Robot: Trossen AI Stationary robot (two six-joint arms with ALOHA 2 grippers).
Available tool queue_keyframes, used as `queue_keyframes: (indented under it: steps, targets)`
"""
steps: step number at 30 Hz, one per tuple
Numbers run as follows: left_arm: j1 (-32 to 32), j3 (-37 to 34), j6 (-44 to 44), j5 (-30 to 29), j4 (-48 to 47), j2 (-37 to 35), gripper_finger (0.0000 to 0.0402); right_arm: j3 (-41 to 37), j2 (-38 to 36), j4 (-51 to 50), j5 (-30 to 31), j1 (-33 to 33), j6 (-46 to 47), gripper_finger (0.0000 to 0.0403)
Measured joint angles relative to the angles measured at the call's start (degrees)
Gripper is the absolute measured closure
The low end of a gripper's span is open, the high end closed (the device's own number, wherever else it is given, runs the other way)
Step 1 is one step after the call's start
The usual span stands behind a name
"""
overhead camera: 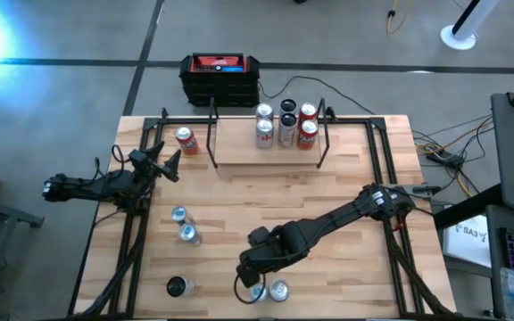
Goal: Place canned beverage on shelf
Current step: Put the bottom blue soda can on the shelf
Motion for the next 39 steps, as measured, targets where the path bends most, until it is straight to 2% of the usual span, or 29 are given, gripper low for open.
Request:
queue_keyframes:
  steps: [7, 12, 16, 24, 28, 39]
  targets:
    - [0.0, 0.0, 0.0, 0.0, 0.0, 0.0, 0.0033, 0.0, 0.0, 0.8, -1.1, 1.8, -16.3, 0.0003]
    - [0.0, 0.0, 0.0, 0.0, 0.0, 0.0, 0.0033, 0.0, 0.0, 0.9, -1.2, 4.0, -32.9, 0.0003]
    - [0.0, 0.0, 0.0, 0.0, 0.0, 0.0, 0.0033, 0.0, 0.0, 2.7, -1.2, 5.8, -40.3, 0.0003]
    - [0.0, 0.0, 0.0, 0.0, 0.0, 0.0, 0.0033, 0.0, 0.0, 4.1, -0.2, 8.4, -44.8, 0.0003]
    - [0.0, 0.0, 0.0, 0.0, 0.0, 0.0, 0.0033, 0.0, 0.0, 4.7, 3.5, 8.4, -44.5, 0.0003]
    - [0.0, 0.0, 0.0, 0.0, 0.0, 0.0, 0.0033, -0.8, 0.0, 7.2, 4.5, 8.1, -45.1, 0.0003]
